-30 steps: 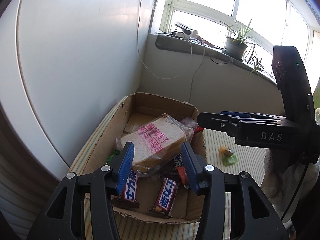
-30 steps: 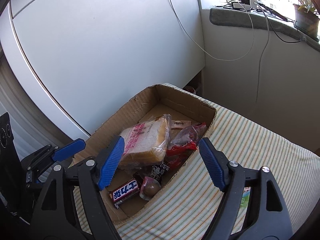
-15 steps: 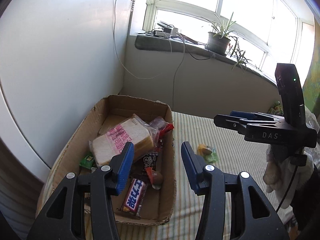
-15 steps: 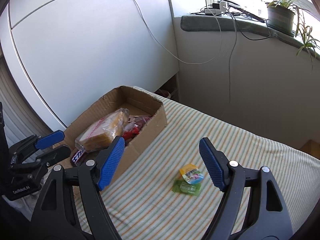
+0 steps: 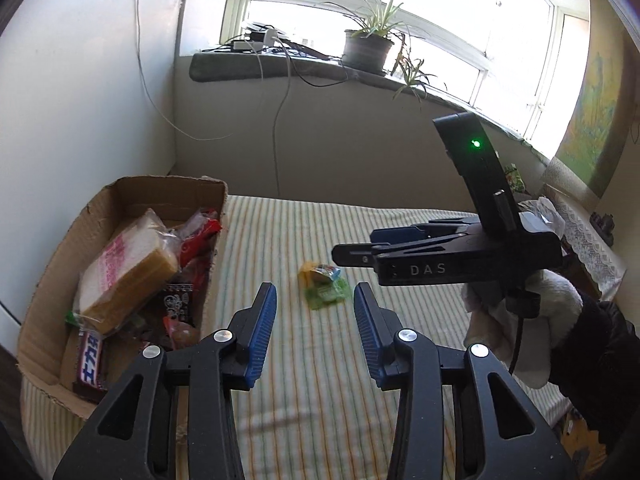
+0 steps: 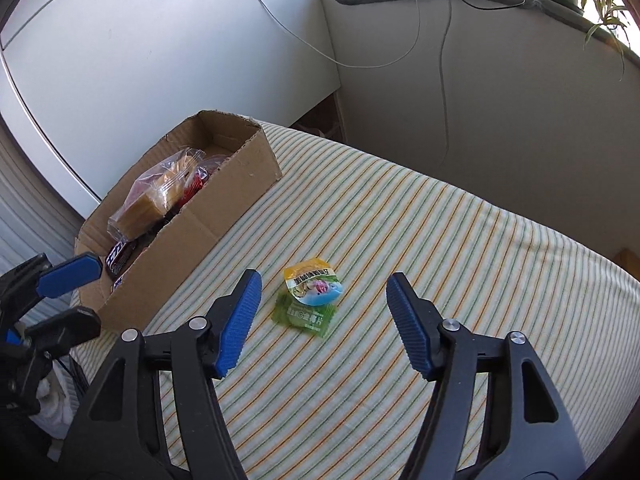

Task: Organize snacks
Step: 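Grasp the clear green candy with the left tool while the right tool reaches the yellow candy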

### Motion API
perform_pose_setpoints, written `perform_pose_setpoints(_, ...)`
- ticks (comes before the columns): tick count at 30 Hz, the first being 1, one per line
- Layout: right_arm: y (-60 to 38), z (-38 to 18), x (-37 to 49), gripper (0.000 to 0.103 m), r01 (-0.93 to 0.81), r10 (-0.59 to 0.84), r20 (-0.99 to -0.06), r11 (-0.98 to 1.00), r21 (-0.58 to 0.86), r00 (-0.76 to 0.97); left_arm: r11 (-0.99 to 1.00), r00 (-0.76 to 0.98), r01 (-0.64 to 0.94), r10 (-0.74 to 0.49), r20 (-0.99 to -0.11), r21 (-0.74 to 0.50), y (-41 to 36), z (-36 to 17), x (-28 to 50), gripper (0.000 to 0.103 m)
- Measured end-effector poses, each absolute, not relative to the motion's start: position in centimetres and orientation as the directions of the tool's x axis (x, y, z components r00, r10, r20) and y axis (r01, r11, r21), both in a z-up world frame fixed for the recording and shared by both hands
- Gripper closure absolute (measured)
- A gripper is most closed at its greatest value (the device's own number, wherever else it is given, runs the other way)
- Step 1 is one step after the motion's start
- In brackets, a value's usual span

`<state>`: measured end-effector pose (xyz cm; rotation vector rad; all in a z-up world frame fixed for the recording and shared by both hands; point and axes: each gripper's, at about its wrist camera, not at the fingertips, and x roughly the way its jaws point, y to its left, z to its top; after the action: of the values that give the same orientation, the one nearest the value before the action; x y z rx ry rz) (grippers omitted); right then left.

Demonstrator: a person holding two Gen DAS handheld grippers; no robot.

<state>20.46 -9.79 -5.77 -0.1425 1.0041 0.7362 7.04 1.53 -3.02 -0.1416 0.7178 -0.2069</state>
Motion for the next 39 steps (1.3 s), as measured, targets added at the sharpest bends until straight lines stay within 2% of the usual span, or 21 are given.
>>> perform_pose_setpoints(6,-8.7,-8.2,21.6,0.037,-0.637,0.514,-0.824,0.723,0.268,0.237,0.963,0.679,0.154,-0.266,-0.685,-0.221,-0.6,-5.6,8.3,0.068)
perform_pose_setpoints(19,-6.9,-10.6,22.5,0.058,-0.658,0.481,-0.845,0.718,0.228,0.232,0.968,0.638,0.133,-0.247,-0.73,-0.212,-1.6,-8.6,11.1,0.068)
perform_pose_setpoints(26,-7.4,-10.6,22.9,0.06,-0.665,0.459,-0.851,0.722,0.19,0.255,0.975,0.632,0.145,-0.224,-0.742,-0.171,-2.8,-9.6,12.7,0.067)
perform_pose_setpoints(28,-8.1,-10.5,23.1,0.06,-0.654,0.452,-0.851,0.734,0.185,0.266,0.978,0.632,0.143,-0.21,-0.746,-0.154,-3.2,-9.8,13.3,0.063)
perform_pose_setpoints(32,-9.6,-10.5,23.7,0.061,-0.627,0.448,-0.848,0.755,0.19,0.282,0.979,0.614,0.149,-0.202,-0.763,-0.14,-4.2,-10.2,14.1,0.044)
perform_pose_setpoints(34,-10.3,-10.5,23.9,0.061,-0.616,0.441,-0.848,0.766,0.185,0.293,0.985,0.612,0.132,-0.172,-0.772,-0.114,-4.7,-10.3,14.7,0.039)
perform_pose_setpoints(39,-11.7,-10.4,24.1,0.061,-0.6,0.44,-0.845,0.778,0.189,0.304,0.991,0.602,0.12,-0.116,-0.79,-0.054,-5.8,-10.7,16.4,0.037)
